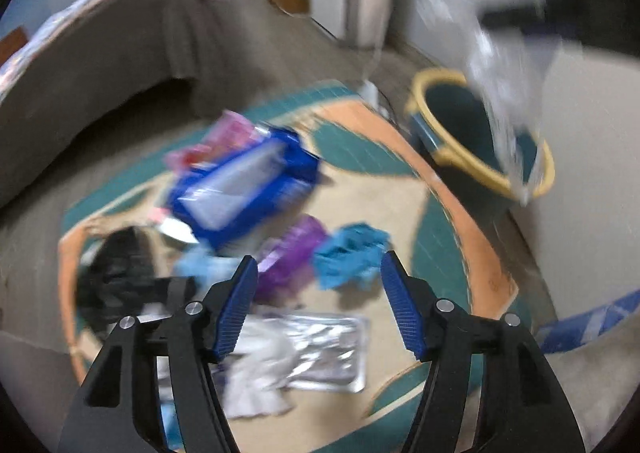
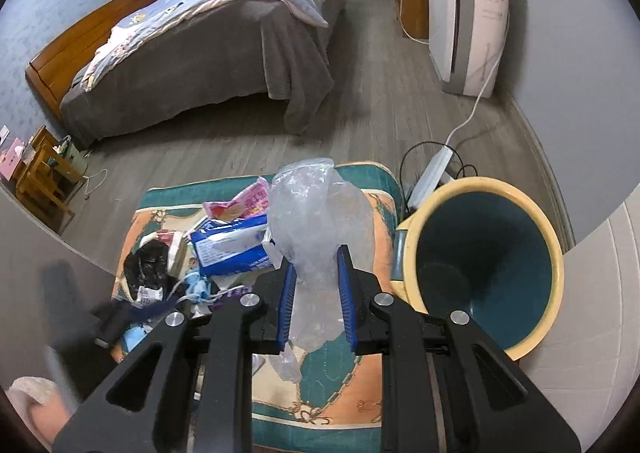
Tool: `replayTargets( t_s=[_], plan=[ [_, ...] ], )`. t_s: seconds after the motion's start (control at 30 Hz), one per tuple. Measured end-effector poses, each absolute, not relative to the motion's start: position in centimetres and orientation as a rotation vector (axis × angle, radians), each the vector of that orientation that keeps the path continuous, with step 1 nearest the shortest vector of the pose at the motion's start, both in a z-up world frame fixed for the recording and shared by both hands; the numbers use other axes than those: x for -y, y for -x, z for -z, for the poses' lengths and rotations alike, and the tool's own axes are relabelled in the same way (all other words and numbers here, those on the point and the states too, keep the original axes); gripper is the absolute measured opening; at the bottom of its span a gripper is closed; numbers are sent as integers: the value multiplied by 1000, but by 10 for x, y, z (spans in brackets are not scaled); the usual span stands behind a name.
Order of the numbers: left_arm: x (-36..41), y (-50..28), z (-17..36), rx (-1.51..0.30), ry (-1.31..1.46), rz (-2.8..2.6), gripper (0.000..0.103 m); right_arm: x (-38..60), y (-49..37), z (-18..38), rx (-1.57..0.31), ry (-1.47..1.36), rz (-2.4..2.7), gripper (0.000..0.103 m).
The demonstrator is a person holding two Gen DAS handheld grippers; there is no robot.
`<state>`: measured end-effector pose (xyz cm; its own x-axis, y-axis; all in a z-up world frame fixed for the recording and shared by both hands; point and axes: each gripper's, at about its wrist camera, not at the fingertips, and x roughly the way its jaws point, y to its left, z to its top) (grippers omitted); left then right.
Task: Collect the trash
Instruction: 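Carry both items over the yellow-rimmed bin and open both tools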
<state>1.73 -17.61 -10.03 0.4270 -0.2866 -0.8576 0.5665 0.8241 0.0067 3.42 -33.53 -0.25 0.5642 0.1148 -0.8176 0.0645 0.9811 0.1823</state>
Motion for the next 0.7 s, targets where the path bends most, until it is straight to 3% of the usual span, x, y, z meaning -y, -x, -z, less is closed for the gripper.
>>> replayTargets(
  t_s=[0.2,0.3,0.33,0.37,0.47,0.7],
  plan=[
    [218,-19,141,-1043,-419,550,65,361,-34,8,-971,-235,0,20],
    [222,-25,152,-1072,-443,535,55,368,-33,10,-975,-238,3,20],
    [222,-26,156,-1086,-458,536,46,369,-33,10,-976,-237,2,20],
    [222,-28,157,-1091,-458,543,46,370,-34,10,-976,-236,1,20],
    [221,-29,152,-1085,-454,561,37,375,-34,10,-975,-236,0,20],
    [233,-33,95,-988,-353,643,37,409,-35,5,-950,-250,35,20]
  ],
)
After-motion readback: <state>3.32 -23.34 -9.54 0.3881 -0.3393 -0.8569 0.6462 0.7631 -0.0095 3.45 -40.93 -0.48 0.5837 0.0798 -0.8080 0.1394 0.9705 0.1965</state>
